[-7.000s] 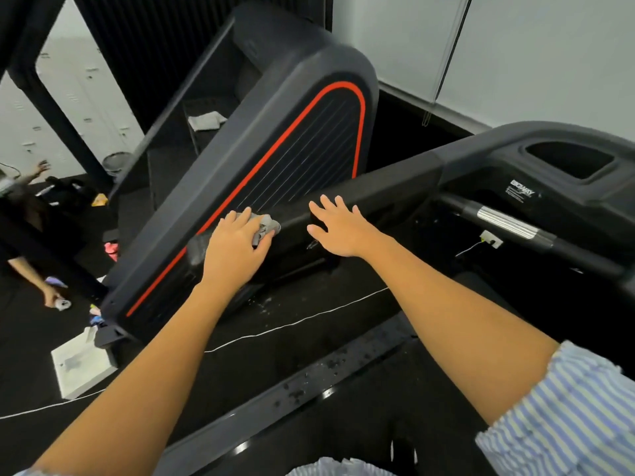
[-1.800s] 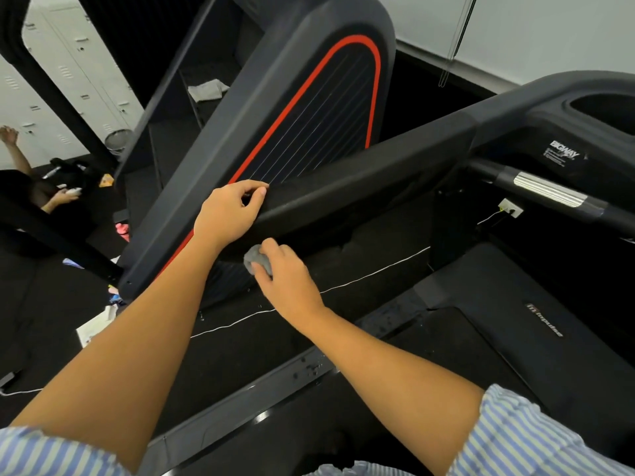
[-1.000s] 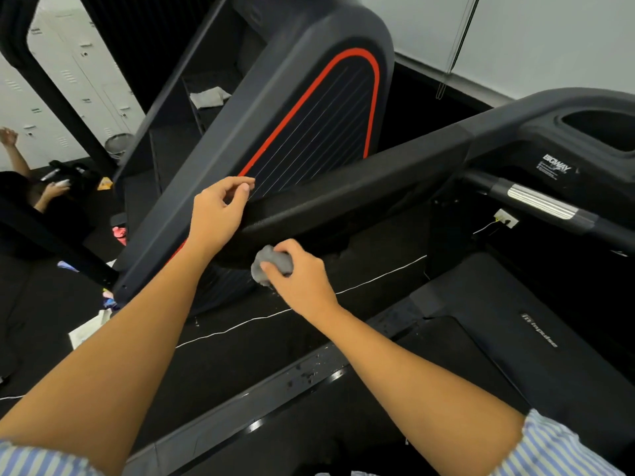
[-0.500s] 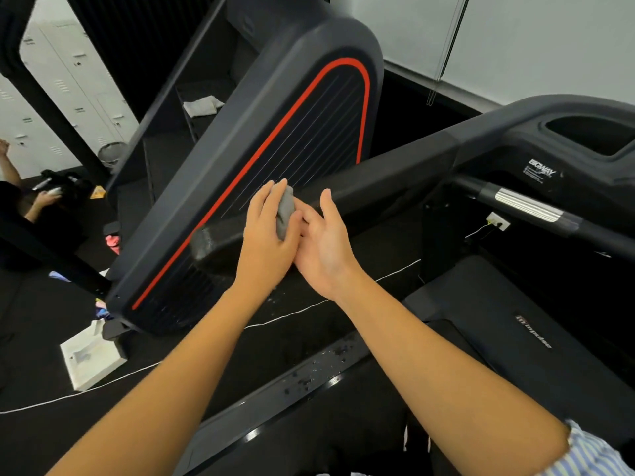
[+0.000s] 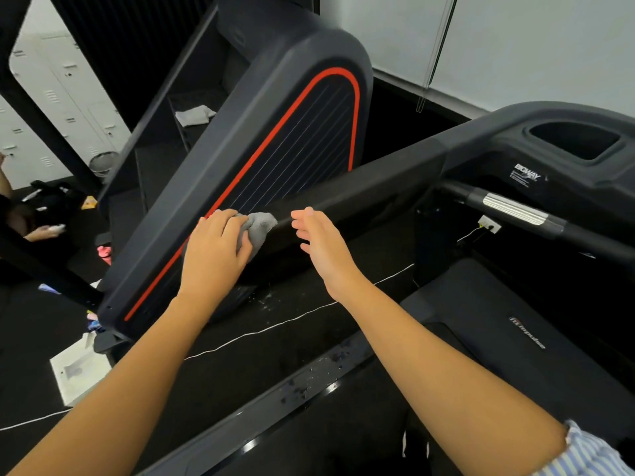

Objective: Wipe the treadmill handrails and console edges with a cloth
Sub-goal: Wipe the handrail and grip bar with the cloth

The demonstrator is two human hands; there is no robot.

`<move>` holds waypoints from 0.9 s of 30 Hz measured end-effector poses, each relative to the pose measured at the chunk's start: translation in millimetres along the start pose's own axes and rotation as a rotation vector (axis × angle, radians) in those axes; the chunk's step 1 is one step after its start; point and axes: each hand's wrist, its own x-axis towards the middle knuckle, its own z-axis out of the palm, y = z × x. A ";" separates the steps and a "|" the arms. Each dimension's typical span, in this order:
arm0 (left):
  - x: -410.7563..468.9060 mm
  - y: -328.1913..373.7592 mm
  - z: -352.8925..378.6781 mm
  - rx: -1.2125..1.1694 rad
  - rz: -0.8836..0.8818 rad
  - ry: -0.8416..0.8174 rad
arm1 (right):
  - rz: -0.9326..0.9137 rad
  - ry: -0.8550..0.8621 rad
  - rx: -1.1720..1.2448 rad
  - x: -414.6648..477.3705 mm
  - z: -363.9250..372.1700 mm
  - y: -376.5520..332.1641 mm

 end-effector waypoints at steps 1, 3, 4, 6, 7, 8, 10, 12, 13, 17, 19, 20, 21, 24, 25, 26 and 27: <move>-1.7 -2.1 -0.4 0.011 -0.003 0.008 | -0.004 0.013 -0.003 0.3 -3.9 0.2; -4.1 -4.9 -0.9 0.041 -0.011 0.025 | -0.010 0.026 0.000 -0.3 -10.8 0.5; -4.4 -5.5 -1.2 0.058 -0.019 0.034 | -0.014 0.025 0.002 -1.2 -13.6 0.3; -3.3 -5.3 -2.4 0.084 -0.048 0.060 | -0.024 0.027 0.005 -2.7 -18.2 0.0; -2.3 -4.6 -3.5 0.091 -0.071 0.073 | -0.028 0.032 0.006 -3.1 -20.1 0.0; -1.1 -3.9 -4.9 0.097 -0.098 0.081 | -0.031 0.037 0.005 -3.6 -21.7 -0.4; 3.0 -1.9 -8.8 0.106 -0.152 0.078 | -0.033 0.048 -0.005 -3.6 -24.8 -1.2; 9.9 0.2 -13.9 0.102 -0.213 0.055 | -0.034 0.063 -0.017 -3.5 -27.6 -2.3; 13.7 1.4 -16.2 0.088 -0.246 0.049 | -0.034 0.068 -0.019 -3.7 -28.9 -2.4; 25.8 14.3 -26.6 -0.059 -0.305 0.085 | -0.026 0.077 -0.009 -5.5 -34.4 -1.9; 30.1 28.1 -30.0 -0.198 -0.310 0.106 | -0.012 0.091 -0.012 -6.6 -38.4 -0.4; 32.2 36.4 -31.0 -0.271 -0.308 0.106 | 0.000 0.096 -0.010 -7.7 -40.7 0.4; 34.3 45.4 -31.6 -0.341 -0.302 0.101 | 0.013 0.096 -0.003 -8.8 -43.1 1.5; 38.4 74.6 -31.6 -0.529 -0.279 0.069 | 0.026 0.061 0.060 -14.3 -50.0 4.5; 38.6 83.8 -30.3 -0.579 -0.264 0.052 | 0.027 0.043 0.080 -16.1 -52.1 4.9; 38.1 92.4 -28.2 -0.624 -0.248 0.027 | 0.030 0.027 0.103 -18.1 -54.0 4.8; 37.0 100.8 -25.7 -0.669 -0.238 -0.005 | 0.035 0.013 0.127 -19.5 -56.3 4.8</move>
